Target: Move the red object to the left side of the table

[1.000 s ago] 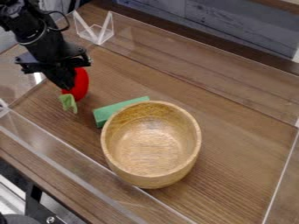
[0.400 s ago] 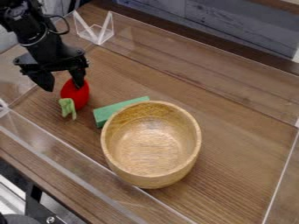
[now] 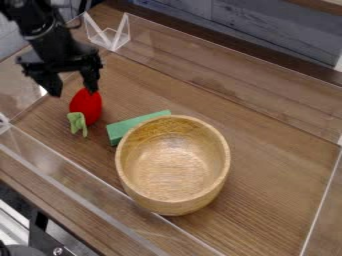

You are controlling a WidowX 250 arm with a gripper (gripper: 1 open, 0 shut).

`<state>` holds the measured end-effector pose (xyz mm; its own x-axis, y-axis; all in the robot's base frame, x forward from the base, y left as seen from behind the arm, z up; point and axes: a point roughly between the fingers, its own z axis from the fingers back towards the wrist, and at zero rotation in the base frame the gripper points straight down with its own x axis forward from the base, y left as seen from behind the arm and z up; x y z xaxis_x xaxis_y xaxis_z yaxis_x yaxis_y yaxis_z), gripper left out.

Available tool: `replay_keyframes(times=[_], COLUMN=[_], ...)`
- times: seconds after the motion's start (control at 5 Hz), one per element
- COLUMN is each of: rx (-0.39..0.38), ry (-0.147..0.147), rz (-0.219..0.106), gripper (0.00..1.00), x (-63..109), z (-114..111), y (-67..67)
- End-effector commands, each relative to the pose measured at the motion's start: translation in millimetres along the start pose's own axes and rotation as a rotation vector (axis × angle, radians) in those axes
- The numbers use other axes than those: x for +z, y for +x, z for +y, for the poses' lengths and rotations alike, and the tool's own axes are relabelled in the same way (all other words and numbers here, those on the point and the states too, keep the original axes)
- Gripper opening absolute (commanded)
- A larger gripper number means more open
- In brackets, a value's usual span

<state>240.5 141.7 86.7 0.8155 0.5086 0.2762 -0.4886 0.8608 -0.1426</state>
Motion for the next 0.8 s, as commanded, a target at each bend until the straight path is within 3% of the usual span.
replay_keyframes(times=[0.0,0.2,0.6], rx=[-0.083,-0.164,-0.202], ry=[-0.003,-0.016,-0.012], rz=[-0.040,-0.023,0.007], gripper=[1.00,1.00,1.00], x=[23.4,33.5,36.6], z=[-12,-26,-55], y=[20.1,27.1,25.6])
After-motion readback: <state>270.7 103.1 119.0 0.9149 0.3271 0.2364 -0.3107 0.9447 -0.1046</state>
